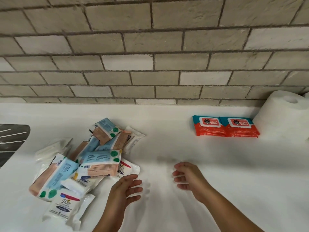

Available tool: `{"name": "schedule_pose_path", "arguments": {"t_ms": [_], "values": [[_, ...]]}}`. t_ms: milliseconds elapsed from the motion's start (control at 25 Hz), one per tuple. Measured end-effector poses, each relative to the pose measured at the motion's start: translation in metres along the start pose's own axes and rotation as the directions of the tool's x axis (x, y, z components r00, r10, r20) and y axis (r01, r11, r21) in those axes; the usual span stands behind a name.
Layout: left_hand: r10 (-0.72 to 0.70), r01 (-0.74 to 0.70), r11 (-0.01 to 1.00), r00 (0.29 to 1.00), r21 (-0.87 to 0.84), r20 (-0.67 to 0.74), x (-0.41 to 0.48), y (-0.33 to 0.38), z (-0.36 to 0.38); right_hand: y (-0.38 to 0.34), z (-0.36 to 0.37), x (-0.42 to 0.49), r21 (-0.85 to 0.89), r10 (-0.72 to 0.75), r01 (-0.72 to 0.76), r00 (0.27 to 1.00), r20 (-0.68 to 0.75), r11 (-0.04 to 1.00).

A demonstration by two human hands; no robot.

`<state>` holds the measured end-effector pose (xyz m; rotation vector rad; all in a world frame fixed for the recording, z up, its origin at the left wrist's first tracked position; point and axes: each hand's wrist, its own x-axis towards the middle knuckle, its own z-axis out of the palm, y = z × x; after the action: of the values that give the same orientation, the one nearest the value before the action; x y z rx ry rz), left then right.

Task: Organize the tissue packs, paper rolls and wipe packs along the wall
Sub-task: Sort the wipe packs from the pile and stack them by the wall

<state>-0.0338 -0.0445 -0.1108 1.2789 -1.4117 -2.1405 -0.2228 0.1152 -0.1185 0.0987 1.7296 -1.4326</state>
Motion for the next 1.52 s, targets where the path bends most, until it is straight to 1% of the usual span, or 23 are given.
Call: {"name": "schedule_pose_path", "arguments": {"t_ms": [120,200,280,360,480,600,680,800,880,920,960,1000,1040,1080,1120,1160,1200,1280,1360,1400,1440,1520], "values": [[0.01,-0.011,1.0,1.0,-0.017,-0.008,0.0,0.002,-0.031,0.007,0.035,-0.019,-0.145,-0.047,0.054,0.998,0.049,0.988],[0.031,-0.032,0.999,0.999,0.018,0.007,0.0,0.004,-0.048,0.007,0.055,-0.027,-0.214,-0.082,0.094,0.994,0.066,0.972],[0.102,-0.107,0.984,0.994,0.139,0.043,0.0,0.007,-0.068,0.008,0.078,-0.031,-0.272,-0.117,0.138,0.989,0.092,0.952],[0.187,-0.198,0.945,0.98,0.259,0.066,0.002,0.013,-0.092,0.01,0.102,-0.034,-0.332,-0.155,0.188,0.98,0.124,0.924],[0.287,-0.294,0.883,0.955,0.366,0.074,0.007,0.027,-0.128,0.012,0.134,-0.032,-0.428,-0.211,0.26,0.964,0.16,0.866],[0.361,-0.345,0.835,0.931,0.429,0.046,0.014,0.045,-0.164,0.007,0.16,-0.032,-0.526,-0.311,0.371,0.929,0.202,0.765],[0.363,-0.348,0.833,0.93,0.429,0.05,0.021,0.056,-0.184,0.0,0.179,-0.031,-0.577,-0.371,0.452,0.891,0.261,0.681],[0.371,-0.341,0.84,0.929,0.423,0.012,0.035,0.073,-0.207,-0.016,0.208,-0.026,-0.638,-0.41,0.553,0.831,0.376,0.536],[0.392,-0.332,0.824,0.919,0.459,-0.039,0.05,0.085,-0.218,-0.031,0.227,-0.019,-0.681,-0.463,0.611,0.778,0.425,0.402],[0.408,-0.324,0.791,0.912,0.52,-0.051,0.059,0.089,-0.224,-0.04,0.237,-0.017,-0.711,-0.479,0.628,0.753,0.451,0.317],[0.436,-0.319,0.723,0.899,0.613,-0.046,0.069,0.093,-0.23,-0.048,0.246,-0.014,-0.736,-0.473,0.636,0.735,0.486,0.233],[0.462,-0.299,0.619,0.886,0.726,-0.029,0.08,0.094,-0.236,-0.054,0.253,-0.009,-0.757,-0.44,0.636,0.728,0.525,0.15],[0.462,-0.253,0.487,0.887,0.836,-0.001,0.09,0.094,-0.241,-0.056,0.259,-0.004,-0.775,-0.384,0.629,0.733,0.562,0.066],[0.419,-0.169,0.353,0.908,0.92,0.006,0.098,0.092,-0.245,-0.055,0.263,0.002,-0.791,-0.316,0.611,0.748,0.584,-0.014],[0.368,-0.077,0.245,0.93,0.966,-0.019,0.102,0.09,-0.247,-0.053,0.266,0.008,-0.802,-0.258,0.592,0.764,0.591,-0.084],[0.339,-0.017,0.165,0.94,0.986,-0.04,0.105,0.088,-0.248,-0.048,0.268,0.016,-0.812,-0.216,0.57,0.783,0.584,-0.128],[0.331,-0.002,0.114,0.943,0.994,-0.036,0.106,0.085,-0.248,-0.043,0.269,0.022,-0.821,-0.186,0.55,0.8,0.57,-0.151],[0.331,-0.016,0.065,0.944,0.998,-0.006,0.107,0.08,-0.248,-0.034,0.274,0.032,-0.834,-0.169,0.521,0.819,0.548,-0.182],[0.331,-0.007,0.012,0.944,1.0,0.003,0.108,0.076,-0.249,-0.026,0.279,0.036,-0.833,-0.192,0.501,0.816,0.545,-0.235],[0.337,0.018,-0.009,0.941,1.0,-0.014,0.108,0.074,-0.249,-0.021,0.281,0.037,-0.83,-0.208,0.49,0.812,0.546,-0.264],[0.346,0.05,-0.02,0.937,0.999,-0.041,0.108,0.073,-0.248,-0.017,0.284,0.038,-0.83,-0.229,0.478,0.807,0.544,-0.288],[0.348,0.1,0.014,0.932,0.995,-0.098,0.107,0.073,-0.247,-0.01,0.287,0.038,-0.837,-0.293,0.449,0.793,0.535,-0.314]]}}
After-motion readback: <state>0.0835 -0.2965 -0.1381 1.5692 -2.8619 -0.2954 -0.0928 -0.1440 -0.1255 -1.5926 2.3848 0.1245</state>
